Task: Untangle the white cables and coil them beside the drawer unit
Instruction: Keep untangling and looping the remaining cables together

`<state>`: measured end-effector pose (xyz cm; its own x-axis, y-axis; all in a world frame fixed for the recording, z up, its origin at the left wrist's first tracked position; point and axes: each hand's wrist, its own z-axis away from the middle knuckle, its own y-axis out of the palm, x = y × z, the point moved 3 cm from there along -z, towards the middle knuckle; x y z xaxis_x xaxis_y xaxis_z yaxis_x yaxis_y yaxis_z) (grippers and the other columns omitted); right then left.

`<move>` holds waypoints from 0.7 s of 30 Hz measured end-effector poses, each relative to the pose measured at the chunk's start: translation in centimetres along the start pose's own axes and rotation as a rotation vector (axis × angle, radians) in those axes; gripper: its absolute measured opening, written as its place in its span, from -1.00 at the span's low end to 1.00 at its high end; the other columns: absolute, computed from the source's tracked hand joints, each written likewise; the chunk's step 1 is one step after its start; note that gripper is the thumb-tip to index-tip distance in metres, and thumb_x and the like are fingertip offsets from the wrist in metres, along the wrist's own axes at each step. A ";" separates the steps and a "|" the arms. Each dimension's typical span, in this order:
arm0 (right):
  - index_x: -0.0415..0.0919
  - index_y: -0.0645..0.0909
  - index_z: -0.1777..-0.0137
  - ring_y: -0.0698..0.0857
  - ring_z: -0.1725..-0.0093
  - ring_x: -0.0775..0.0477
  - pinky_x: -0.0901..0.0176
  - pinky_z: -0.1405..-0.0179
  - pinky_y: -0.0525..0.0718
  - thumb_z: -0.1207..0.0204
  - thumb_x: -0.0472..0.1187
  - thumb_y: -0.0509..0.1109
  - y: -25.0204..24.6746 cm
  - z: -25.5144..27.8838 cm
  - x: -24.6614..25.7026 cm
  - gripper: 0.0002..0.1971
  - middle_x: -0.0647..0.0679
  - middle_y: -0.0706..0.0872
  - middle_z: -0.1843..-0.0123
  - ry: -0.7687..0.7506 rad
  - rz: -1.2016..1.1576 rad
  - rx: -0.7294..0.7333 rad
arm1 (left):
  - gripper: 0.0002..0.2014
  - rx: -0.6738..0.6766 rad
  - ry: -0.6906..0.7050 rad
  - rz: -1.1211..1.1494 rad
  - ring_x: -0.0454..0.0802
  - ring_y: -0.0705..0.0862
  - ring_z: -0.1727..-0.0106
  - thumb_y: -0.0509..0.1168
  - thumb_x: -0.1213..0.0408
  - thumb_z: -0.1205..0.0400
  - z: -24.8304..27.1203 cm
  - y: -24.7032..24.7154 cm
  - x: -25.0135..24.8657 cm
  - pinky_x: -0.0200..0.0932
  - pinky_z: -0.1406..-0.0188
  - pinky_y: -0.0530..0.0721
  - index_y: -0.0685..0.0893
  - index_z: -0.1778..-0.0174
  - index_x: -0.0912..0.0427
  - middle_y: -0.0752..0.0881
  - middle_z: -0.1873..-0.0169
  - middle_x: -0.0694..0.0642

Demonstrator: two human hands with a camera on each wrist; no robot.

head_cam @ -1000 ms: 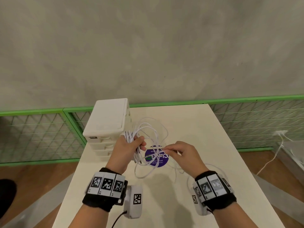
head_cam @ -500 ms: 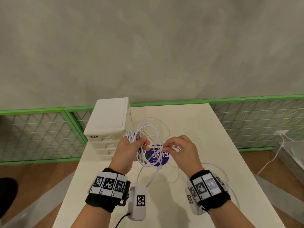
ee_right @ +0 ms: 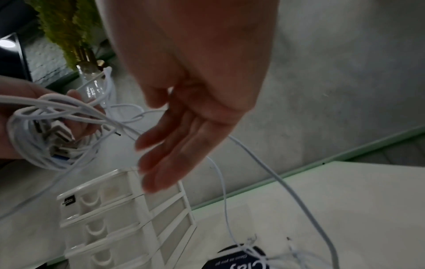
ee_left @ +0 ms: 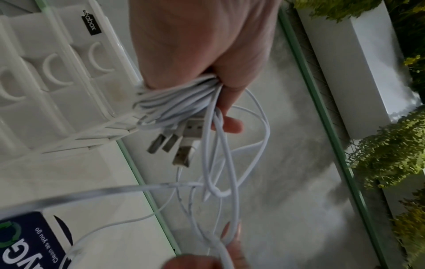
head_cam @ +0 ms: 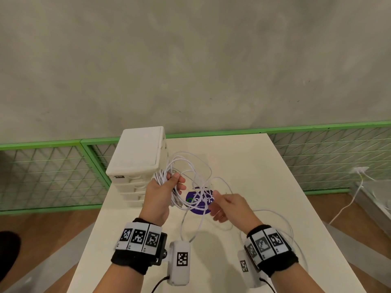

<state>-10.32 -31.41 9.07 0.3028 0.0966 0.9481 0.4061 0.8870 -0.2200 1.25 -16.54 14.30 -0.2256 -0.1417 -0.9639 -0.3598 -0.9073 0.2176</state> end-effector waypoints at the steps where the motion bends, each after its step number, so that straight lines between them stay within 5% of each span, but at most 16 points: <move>1: -0.26 0.72 0.25 0.75 0.34 -0.07 0.08 0.23 0.71 -0.63 0.04 0.21 0.6 0.1 -0.1 -0.57 -0.14 0.79 0.33 0.028 -0.042 0.085 | -0.72 0.005 0.004 0.005 -0.15 0.64 0.54 0.23 0.46 -0.67 0.0 0.1 0.1 -0.31 0.57 0.58 0.53 0.37 0.16 0.72 0.49 0.05; 4: -0.25 0.67 0.19 0.75 0.36 -0.01 0.10 0.19 0.72 -0.61 -0.18 0.30 1.7 0.1 0.2 -0.79 -0.05 0.76 0.35 -0.033 -0.127 0.158 | -0.71 0.023 0.007 -0.005 -0.14 0.62 0.54 0.23 0.46 -0.67 0.0 0.2 0.2 -0.29 0.55 0.58 0.55 0.38 0.16 0.72 0.49 0.03; 9: -0.28 0.66 0.25 0.70 0.47 -0.01 0.04 0.22 0.73 -0.47 -0.36 0.45 0.6 -0.2 0.3 -0.91 -0.08 0.73 0.46 -0.009 -0.262 0.035 | -0.70 -0.014 0.044 -0.053 -0.14 0.57 0.57 0.21 0.46 -0.68 -0.1 -0.8 -0.1 -0.27 0.56 0.52 0.57 0.39 0.21 0.66 0.56 0.03; 12: -0.30 0.71 0.15 0.75 0.32 -0.08 0.16 0.22 0.75 -0.50 -0.32 0.43 0.7 -0.1 0.4 -0.94 -0.26 0.77 0.24 -0.023 -0.265 0.025 | -0.72 -0.020 0.046 -0.090 -0.15 0.57 0.59 0.21 0.46 -0.69 -0.1 -0.9 -0.1 -0.30 0.60 0.52 0.58 0.37 0.27 0.64 0.59 0.03; 16: -0.20 0.63 -0.26 0.70 -0.23 -0.19 -0.06 -0.27 0.64 -0.52 -0.24 0.38 1.0 -0.2 0.5 -0.69 -0.20 0.75 -0.20 -0.054 -0.384 0.169 | -0.78 -0.006 0.001 -0.093 -0.16 0.67 0.54 0.20 0.46 -0.69 -0.2 -0.7 0.3 -0.31 0.58 0.61 0.60 0.29 0.29 0.68 0.49 0.08; 18: -0.08 0.49 -0.42 0.65 -0.32 -0.22 -0.17 -0.37 0.54 -0.35 -0.23 0.42 1.0 -0.2 0.6 -0.42 -0.19 0.71 -0.29 -0.041 -0.493 0.285 | -0.78 -0.006 -0.020 -0.096 -0.15 0.72 0.49 0.21 0.46 -0.68 -0.3 -0.8 0.6 -0.29 0.54 0.65 0.61 0.29 0.28 0.70 0.45 0.10; 21: 0.08 0.25 -0.55 0.65 -0.31 -0.26 -0.25 -0.40 0.52 -0.44 -0.37 0.42 1.5 0.2 1.1 -0.27 -0.23 0.69 -0.30 -0.088 -0.408 0.390 | -0.77 0.003 -0.042 -0.111 -0.12 0.76 0.46 0.22 0.44 -0.68 -0.2 -0.7 1.1 -0.21 0.48 0.67 0.64 0.30 0.28 0.74 0.50 0.08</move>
<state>-9.58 -29.83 9.82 0.1080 -0.2663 0.9578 0.1218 0.9597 0.2531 1.47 -16.16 13.05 -0.2222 -0.0237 -0.9747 -0.3873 -0.9153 0.1105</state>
